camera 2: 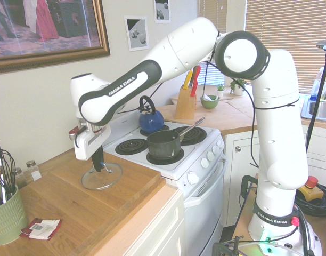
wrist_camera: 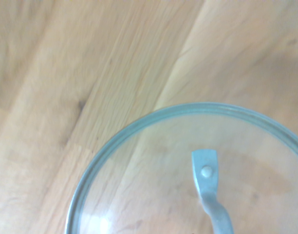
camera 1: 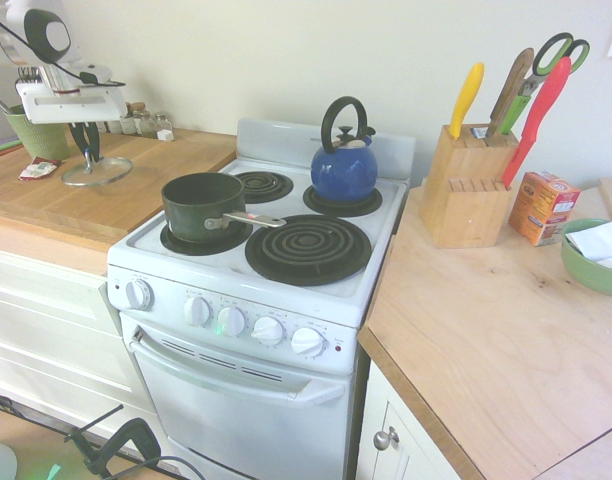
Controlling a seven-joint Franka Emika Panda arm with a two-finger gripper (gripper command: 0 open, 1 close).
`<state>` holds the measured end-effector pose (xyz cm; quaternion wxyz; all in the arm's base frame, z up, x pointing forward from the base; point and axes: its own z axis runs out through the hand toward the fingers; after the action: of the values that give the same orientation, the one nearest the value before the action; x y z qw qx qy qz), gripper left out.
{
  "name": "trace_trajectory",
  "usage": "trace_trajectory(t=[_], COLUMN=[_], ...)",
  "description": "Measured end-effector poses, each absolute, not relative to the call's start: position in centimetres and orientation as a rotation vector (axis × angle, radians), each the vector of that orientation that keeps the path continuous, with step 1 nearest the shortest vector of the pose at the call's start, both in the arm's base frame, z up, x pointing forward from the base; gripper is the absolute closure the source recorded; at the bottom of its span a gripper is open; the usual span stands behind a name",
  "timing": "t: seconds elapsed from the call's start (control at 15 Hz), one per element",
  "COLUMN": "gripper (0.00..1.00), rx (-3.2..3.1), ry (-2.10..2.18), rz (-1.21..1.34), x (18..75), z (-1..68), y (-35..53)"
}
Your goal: Cover the lid of the pot
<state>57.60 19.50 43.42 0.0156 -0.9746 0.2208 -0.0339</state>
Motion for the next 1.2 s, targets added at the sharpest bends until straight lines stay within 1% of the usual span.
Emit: trace_trajectory(t=[0.27,0.47,0.73,0.93,1.2], gripper=[1.00,1.00,1.00,1.00,1.00], rx=[-2.926,-2.823,-2.683,-2.602,-2.530], ry=[0.924,1.103,1.333,1.453,1.583], rz=[-0.149,-0.167,-0.153,-0.134,-0.100], x=[57.6,57.7,56.6,54.9,52.6], z=[47.8,50.3,53.0,53.2,51.7], y=[15.1,10.5,4.6,0.1,-4.8])
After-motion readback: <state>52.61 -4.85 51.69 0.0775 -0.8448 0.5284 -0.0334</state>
